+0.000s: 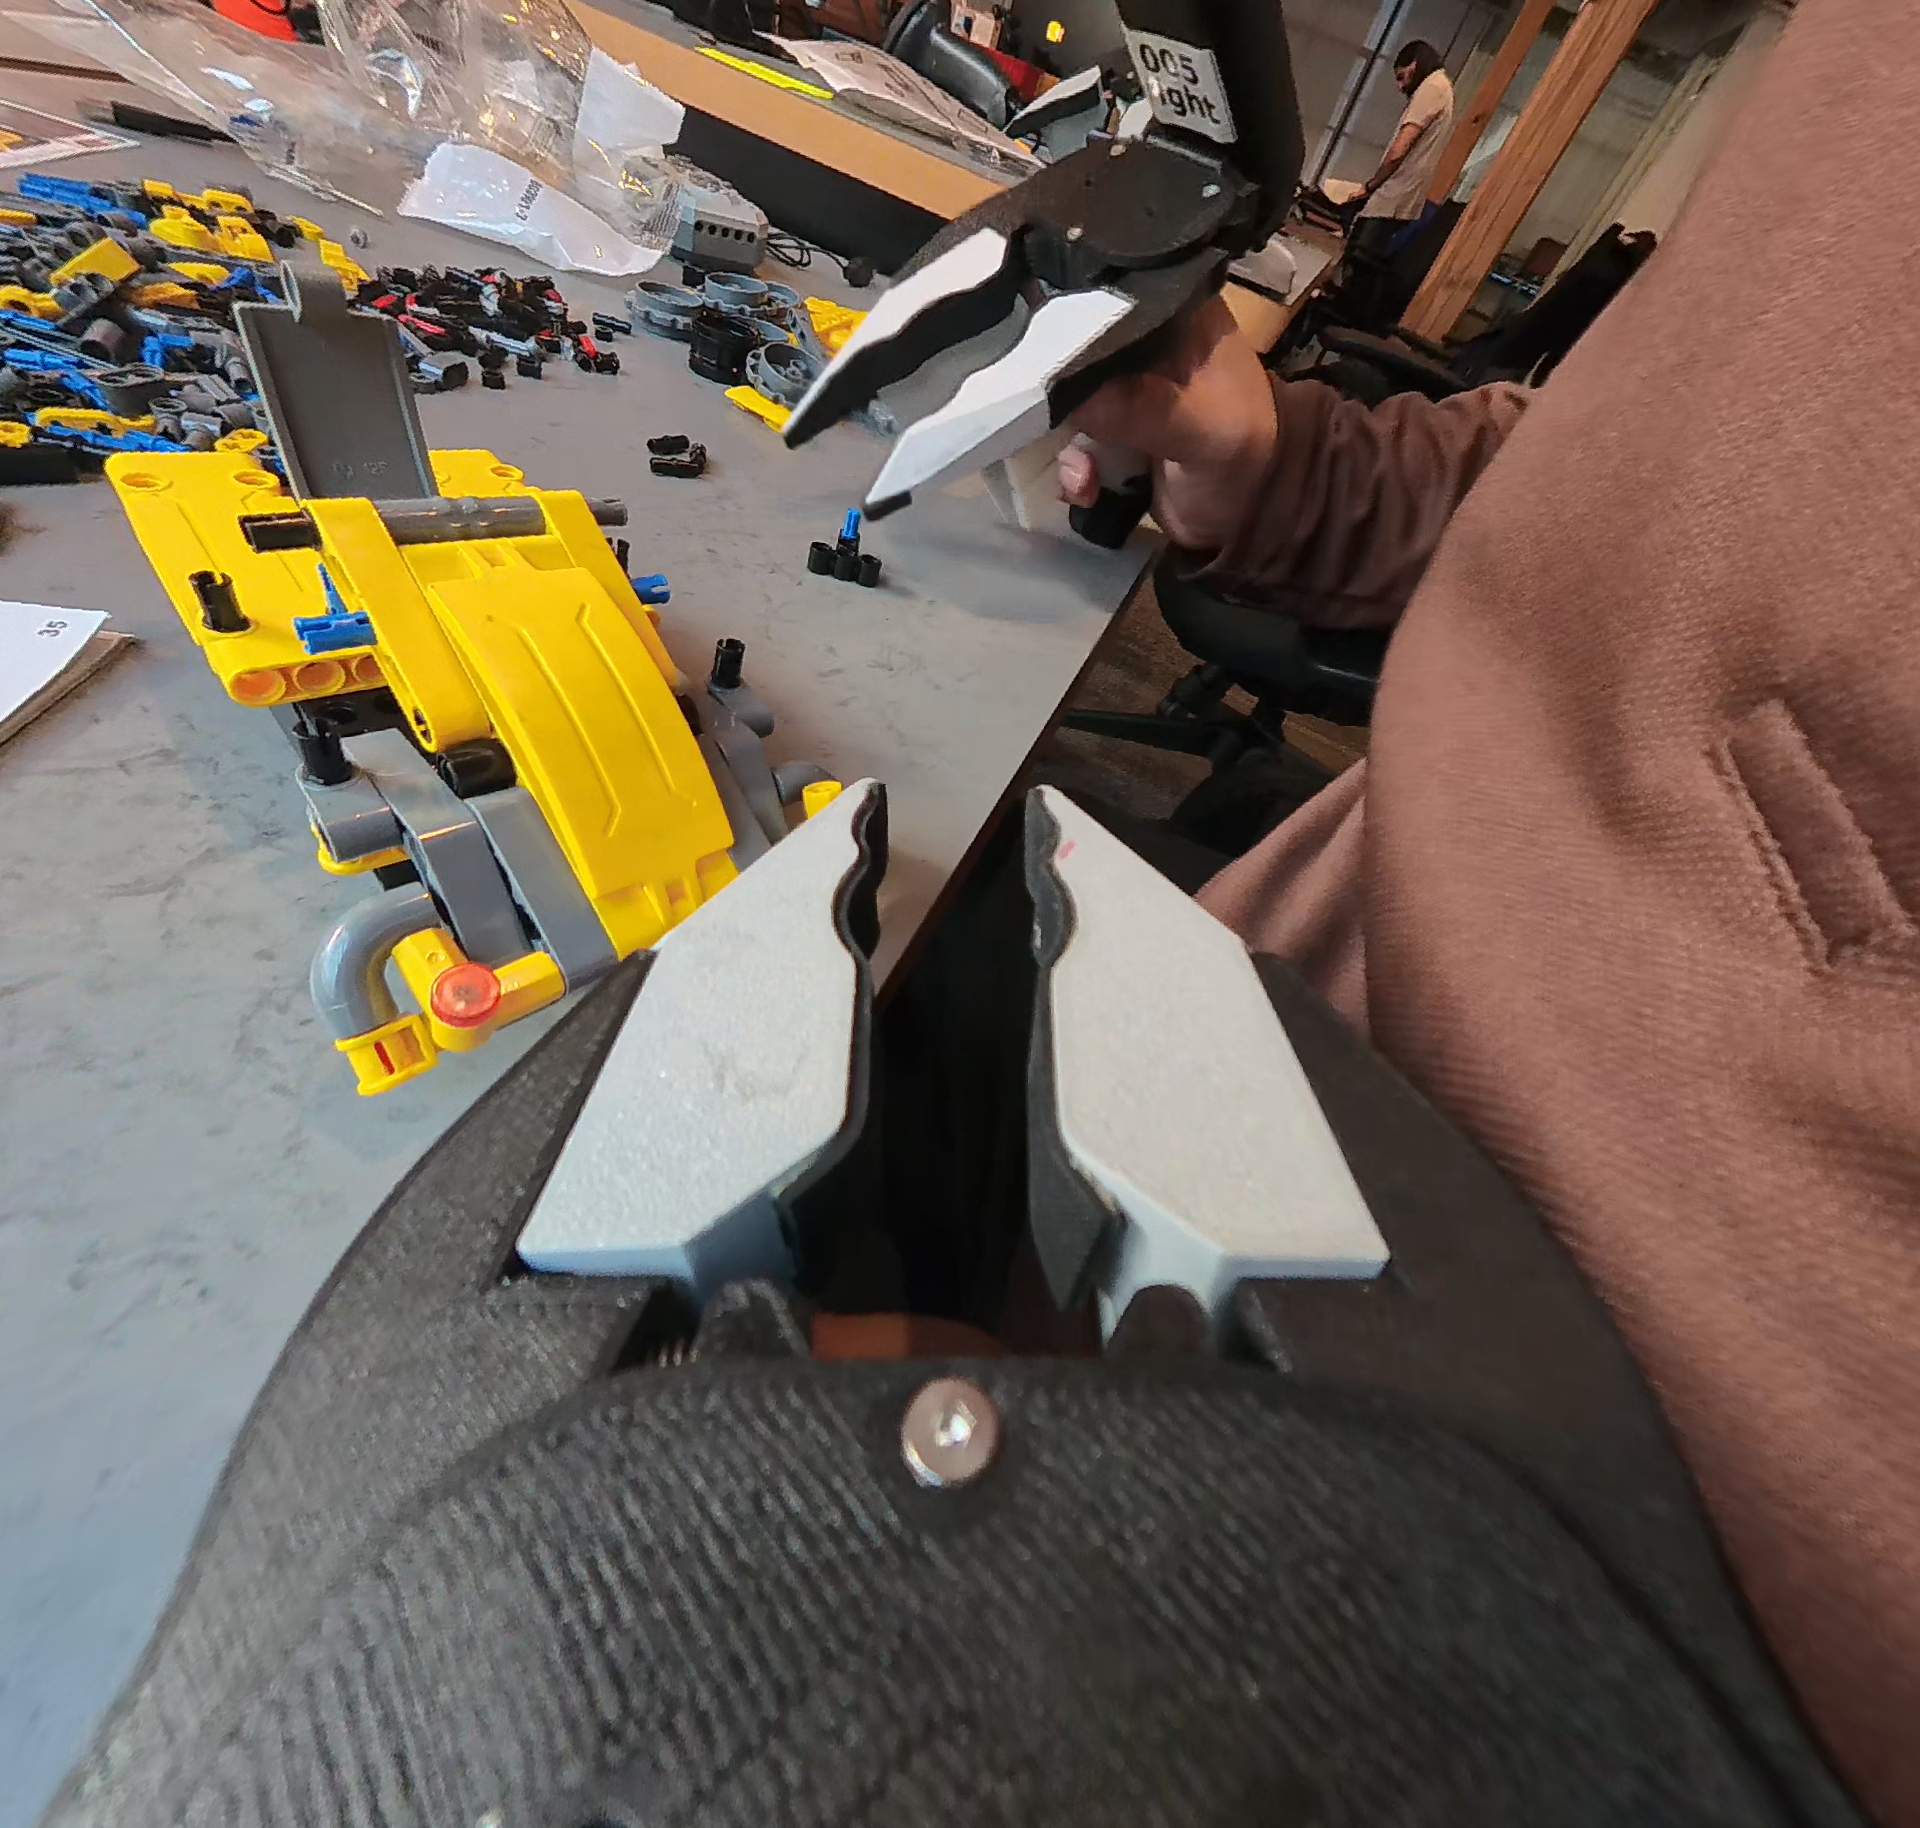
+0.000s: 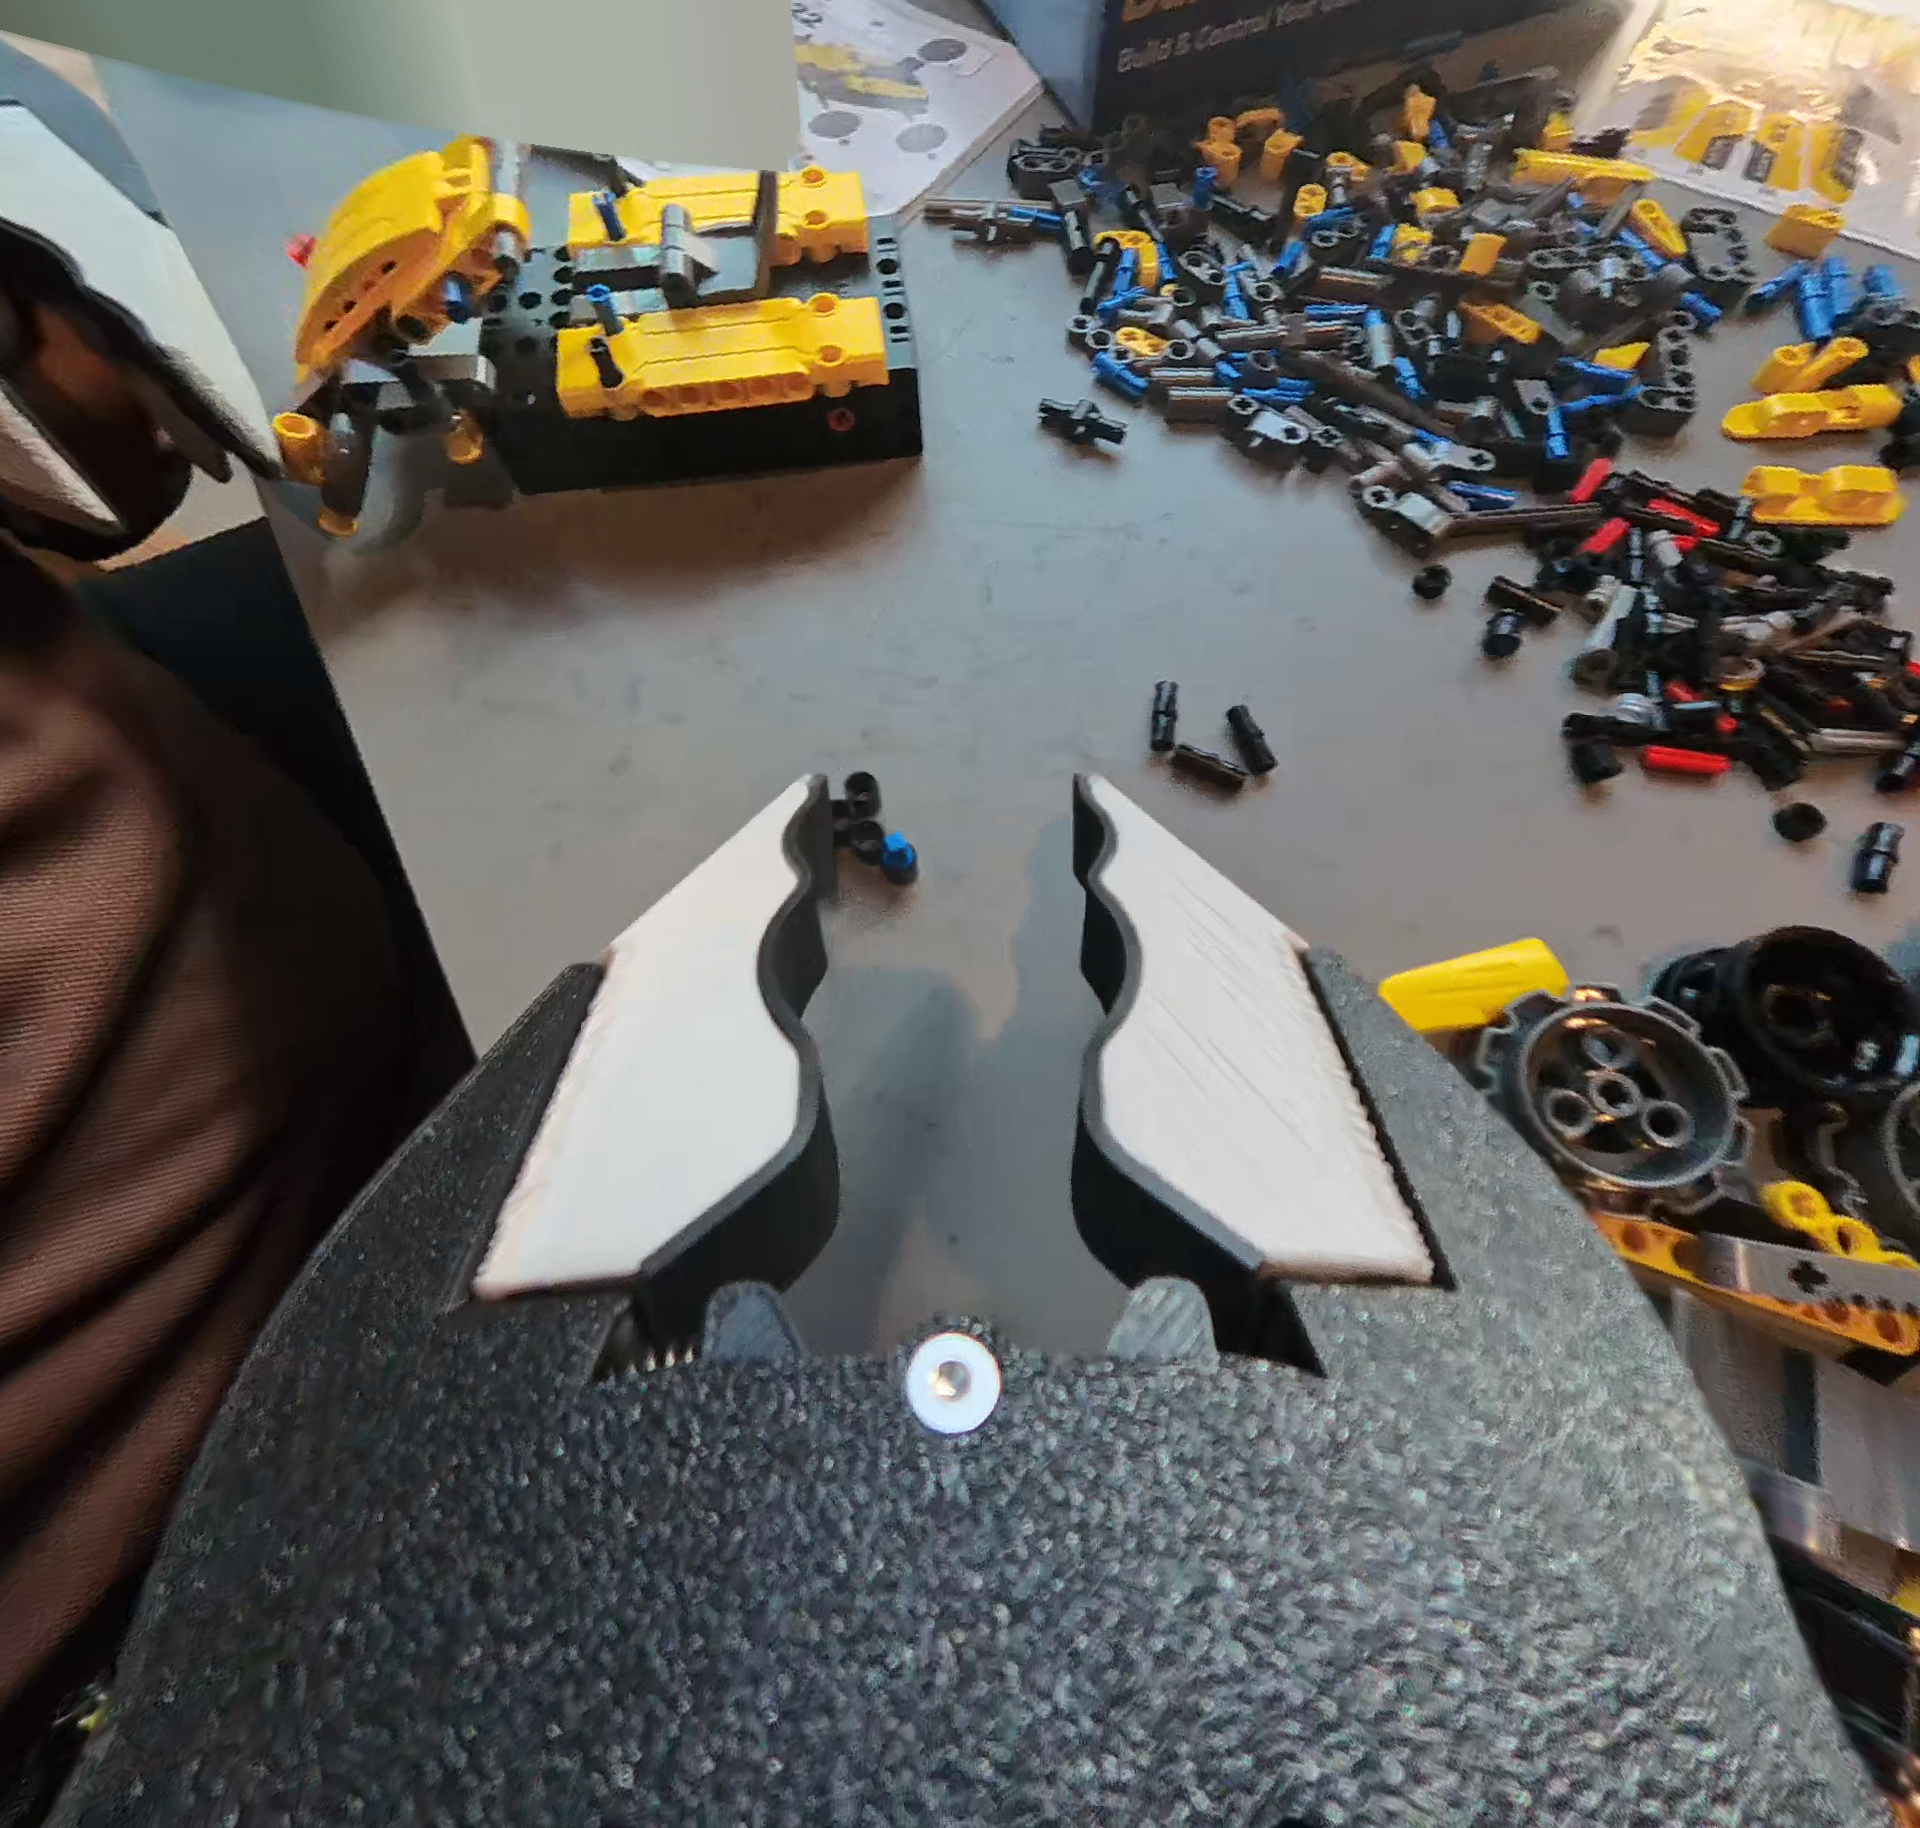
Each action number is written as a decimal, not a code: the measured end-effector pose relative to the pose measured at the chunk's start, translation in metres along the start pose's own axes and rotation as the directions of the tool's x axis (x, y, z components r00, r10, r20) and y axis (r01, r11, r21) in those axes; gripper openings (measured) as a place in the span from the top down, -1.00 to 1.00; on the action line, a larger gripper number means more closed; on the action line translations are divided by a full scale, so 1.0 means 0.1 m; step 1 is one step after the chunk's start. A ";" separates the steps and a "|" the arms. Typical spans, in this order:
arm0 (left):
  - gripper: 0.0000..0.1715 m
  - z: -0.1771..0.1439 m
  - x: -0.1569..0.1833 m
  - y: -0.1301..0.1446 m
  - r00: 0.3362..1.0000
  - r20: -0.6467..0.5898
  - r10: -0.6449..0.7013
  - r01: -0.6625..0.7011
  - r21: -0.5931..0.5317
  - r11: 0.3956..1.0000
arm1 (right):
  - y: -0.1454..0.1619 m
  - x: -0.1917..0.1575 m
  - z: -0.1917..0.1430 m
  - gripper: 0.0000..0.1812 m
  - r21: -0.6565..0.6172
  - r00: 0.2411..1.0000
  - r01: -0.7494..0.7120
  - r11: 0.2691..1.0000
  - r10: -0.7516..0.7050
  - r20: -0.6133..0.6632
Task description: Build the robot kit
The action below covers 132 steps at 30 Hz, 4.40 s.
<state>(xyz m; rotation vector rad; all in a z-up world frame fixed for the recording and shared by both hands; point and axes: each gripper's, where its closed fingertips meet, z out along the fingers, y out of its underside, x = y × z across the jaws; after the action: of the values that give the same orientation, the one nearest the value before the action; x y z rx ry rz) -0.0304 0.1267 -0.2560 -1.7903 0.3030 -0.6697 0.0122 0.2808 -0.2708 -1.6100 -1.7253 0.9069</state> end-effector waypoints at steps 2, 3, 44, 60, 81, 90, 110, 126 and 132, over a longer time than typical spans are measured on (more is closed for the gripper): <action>0.72 -0.01 0.01 -0.01 1.000 -0.001 -0.002 0.002 0.006 1.000 | 0.03 -0.04 0.01 0.48 -0.017 1.000 -0.003 1.000 0.004 0.004; 0.72 -0.01 0.01 -0.02 1.000 -0.003 -0.005 0.005 0.009 1.000 | 0.05 -0.05 0.00 0.44 -0.028 1.000 0.002 1.000 -0.002 -0.004; 0.72 0.02 0.02 0.00 1.000 -0.016 -0.016 0.016 0.006 1.000 | 0.10 0.12 -0.01 0.54 -0.039 0.996 0.045 0.998 -0.047 -0.072; 0.70 0.07 0.16 0.09 0.993 0.004 0.116 -0.115 -0.052 0.992 | -0.01 0.09 -0.32 0.54 0.115 0.989 -0.007 0.993 0.024 -0.146; 0.68 0.20 0.36 0.14 0.984 -0.039 0.172 -0.175 -0.070 0.982 | -0.07 0.44 -0.47 0.43 0.123 0.958 -0.112 0.986 0.140 -0.251; 0.68 0.27 0.49 0.07 0.979 -0.044 0.200 -0.204 -0.095 0.974 | -0.02 0.51 -0.20 0.78 -0.211 0.976 0.204 0.956 -0.215 -0.032; 0.68 0.34 0.64 -0.13 0.968 -0.070 0.239 -0.247 -0.135 0.960 | 0.09 0.52 0.24 0.98 -0.392 0.825 0.556 0.733 -0.430 0.366; 0.64 1.02 0.02 -0.88 0.829 0.315 0.462 -0.430 -0.169 0.887 | -0.92 -0.37 -0.57 0.99 0.207 0.656 -0.572 0.794 0.291 0.696; 0.73 1.02 0.04 -1.08 0.871 0.327 0.365 -0.363 -0.072 0.929 | -1.00 -0.47 -0.64 0.99 0.199 0.543 -0.694 0.692 0.321 0.776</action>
<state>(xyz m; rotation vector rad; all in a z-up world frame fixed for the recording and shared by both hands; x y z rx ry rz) 0.0184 0.2402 -0.1728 -1.7548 0.3973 -0.0895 0.0088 0.2363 -0.1511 -1.5244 -1.1802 2.3206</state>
